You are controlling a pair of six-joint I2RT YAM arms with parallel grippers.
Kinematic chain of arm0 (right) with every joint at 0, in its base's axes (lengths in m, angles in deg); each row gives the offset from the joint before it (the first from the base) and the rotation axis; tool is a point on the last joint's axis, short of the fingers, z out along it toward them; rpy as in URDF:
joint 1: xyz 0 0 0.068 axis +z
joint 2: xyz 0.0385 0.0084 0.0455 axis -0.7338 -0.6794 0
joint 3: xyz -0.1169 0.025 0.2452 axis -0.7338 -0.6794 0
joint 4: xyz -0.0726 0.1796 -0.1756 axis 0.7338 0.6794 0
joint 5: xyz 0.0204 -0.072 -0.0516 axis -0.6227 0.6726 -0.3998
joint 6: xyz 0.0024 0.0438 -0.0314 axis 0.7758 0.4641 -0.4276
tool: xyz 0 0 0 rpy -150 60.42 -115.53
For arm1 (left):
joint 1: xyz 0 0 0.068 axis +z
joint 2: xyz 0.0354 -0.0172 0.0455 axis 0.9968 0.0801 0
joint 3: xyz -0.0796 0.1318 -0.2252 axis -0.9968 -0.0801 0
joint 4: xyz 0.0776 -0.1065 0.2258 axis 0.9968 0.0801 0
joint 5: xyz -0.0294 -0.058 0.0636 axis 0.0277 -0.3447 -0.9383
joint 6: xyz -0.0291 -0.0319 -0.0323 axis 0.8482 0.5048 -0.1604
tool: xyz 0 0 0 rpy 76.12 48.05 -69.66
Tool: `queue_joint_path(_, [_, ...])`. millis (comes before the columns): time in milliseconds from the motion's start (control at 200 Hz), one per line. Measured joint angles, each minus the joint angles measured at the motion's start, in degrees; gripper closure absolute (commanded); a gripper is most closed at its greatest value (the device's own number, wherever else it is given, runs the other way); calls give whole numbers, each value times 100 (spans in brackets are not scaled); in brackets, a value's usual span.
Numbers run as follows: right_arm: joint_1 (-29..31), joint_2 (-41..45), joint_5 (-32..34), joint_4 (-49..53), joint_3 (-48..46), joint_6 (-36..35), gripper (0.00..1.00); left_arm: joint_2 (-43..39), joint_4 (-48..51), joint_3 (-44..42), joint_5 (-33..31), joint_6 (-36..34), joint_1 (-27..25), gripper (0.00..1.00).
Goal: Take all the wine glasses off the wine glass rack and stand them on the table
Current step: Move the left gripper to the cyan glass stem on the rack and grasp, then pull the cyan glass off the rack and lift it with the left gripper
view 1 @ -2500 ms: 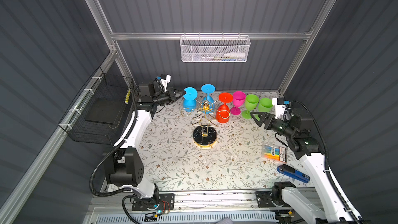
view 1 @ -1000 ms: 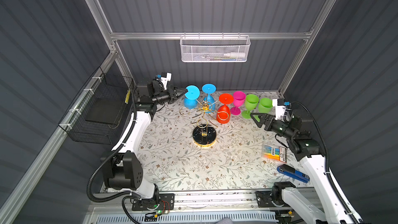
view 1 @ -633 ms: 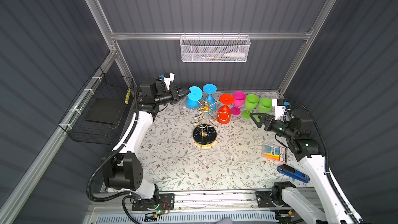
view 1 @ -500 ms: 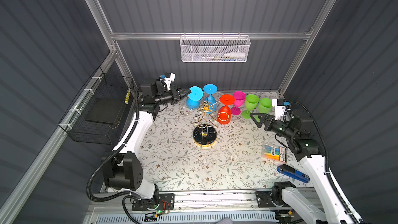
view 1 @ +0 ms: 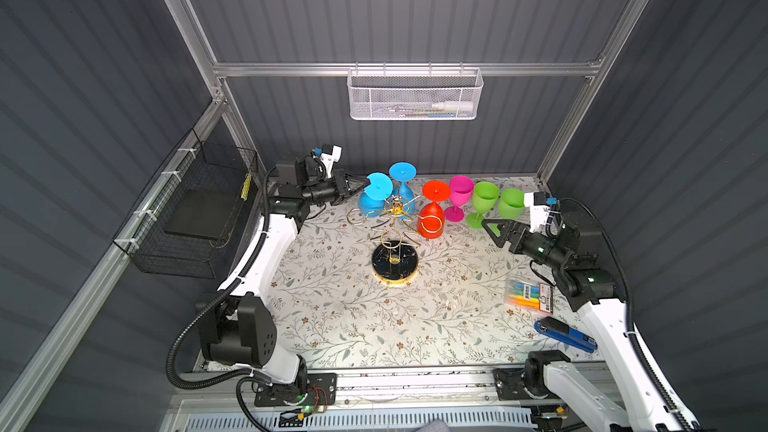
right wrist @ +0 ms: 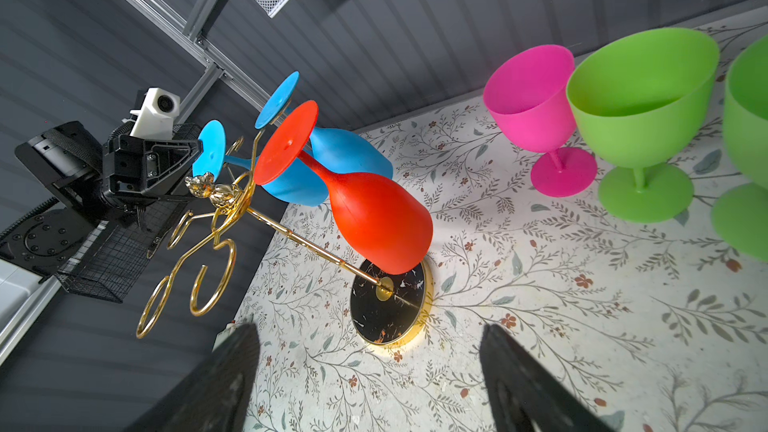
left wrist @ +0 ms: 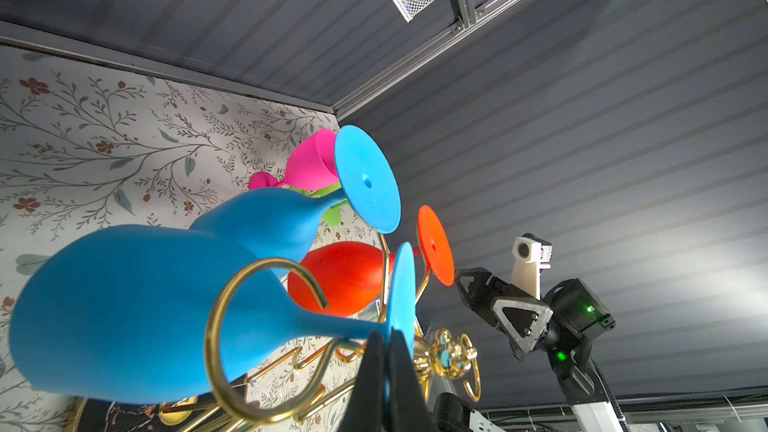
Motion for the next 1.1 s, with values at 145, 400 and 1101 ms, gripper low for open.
queue_joint_path(145, [0, 2, 0, -2, 0, 0, 15, 0, 22, 7, -9, -2, -11, 100])
queue_joint_path(400, [0, 48, 13, 2, -2, 0, 15, 4, -85, 39, -15, 46, -11, 100])
queue_joint_path(1101, [0, 90, 66, 13, -11, 0, 14, 470, -741, 385, -264, 389, -22, 100])
